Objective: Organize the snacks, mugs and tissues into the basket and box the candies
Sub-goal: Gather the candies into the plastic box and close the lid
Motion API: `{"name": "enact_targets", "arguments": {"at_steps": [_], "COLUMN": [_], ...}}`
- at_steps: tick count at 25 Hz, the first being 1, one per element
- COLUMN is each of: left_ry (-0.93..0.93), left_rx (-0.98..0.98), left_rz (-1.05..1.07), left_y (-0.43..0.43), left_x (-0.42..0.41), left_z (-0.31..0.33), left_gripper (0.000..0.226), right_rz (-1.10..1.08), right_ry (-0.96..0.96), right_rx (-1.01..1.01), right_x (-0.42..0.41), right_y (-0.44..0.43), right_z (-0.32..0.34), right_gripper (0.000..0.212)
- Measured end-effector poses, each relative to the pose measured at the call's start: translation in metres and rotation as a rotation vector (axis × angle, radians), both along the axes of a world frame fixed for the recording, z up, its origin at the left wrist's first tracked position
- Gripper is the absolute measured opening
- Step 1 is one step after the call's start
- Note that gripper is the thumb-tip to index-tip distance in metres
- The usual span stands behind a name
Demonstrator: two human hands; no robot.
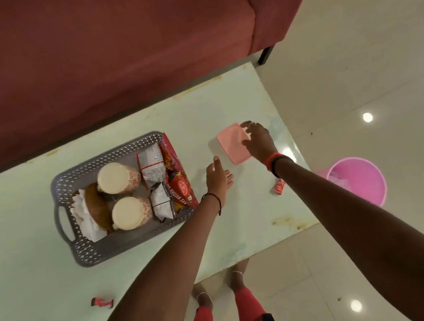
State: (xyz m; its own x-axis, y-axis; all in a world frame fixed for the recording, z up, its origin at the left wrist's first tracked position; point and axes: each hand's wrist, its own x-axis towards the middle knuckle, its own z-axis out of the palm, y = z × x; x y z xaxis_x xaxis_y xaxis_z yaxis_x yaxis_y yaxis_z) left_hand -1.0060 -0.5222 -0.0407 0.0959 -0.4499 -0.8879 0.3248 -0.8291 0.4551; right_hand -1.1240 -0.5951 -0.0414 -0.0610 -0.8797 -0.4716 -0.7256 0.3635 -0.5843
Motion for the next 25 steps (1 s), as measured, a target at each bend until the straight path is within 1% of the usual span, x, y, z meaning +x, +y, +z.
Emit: {"name": "enact_targets", "arguments": {"at_steps": [2, 4, 6, 9, 13, 17, 25], "left_ry": [0.061, 0.113, 0.154, 0.162, 0.170, 0.138, 0.122], "left_rx": [0.059, 0.091, 0.099, 0.098, 0.082, 0.082, 0.088], "left_rz": [-0.001, 0.028, 0.066, 0.111, 0.164, 0.162, 0.154], "left_y": [-0.016, -0.029, -0.037, -0.042, -0.042, -0.043, -0.044], "left_x": [-0.006, -0.013, -0.018, -0.023, -0.028, -0.032, -0.033], "left_z": [-0.009, -0.017, -0.023, -0.029, -0.034, -0.036, -0.041], "left_gripper": [0.057, 0.057, 0.059, 0.057, 0.048, 0.051, 0.054], "right_rz": [0.201, 0.340, 0.453, 0.563, 0.633, 0.698, 0.733], "right_ry": [0.075, 0.115, 0.150, 0.200, 0.256, 0.319, 0.355], "right_rx": [0.023, 0.047, 0.057, 0.016, -0.014, -0.040, -0.017], "right_x": [-0.004, -0.006, -0.007, -0.006, -0.003, 0.002, 0.004], "right_y": [-0.019, -0.037, -0.050, -0.060, -0.062, -0.064, -0.069], "right_z": [-0.010, -0.019, -0.024, -0.023, -0.016, -0.010, -0.002], "right_gripper": [0.061, 0.069, 0.068, 0.054, 0.043, 0.037, 0.043]}}
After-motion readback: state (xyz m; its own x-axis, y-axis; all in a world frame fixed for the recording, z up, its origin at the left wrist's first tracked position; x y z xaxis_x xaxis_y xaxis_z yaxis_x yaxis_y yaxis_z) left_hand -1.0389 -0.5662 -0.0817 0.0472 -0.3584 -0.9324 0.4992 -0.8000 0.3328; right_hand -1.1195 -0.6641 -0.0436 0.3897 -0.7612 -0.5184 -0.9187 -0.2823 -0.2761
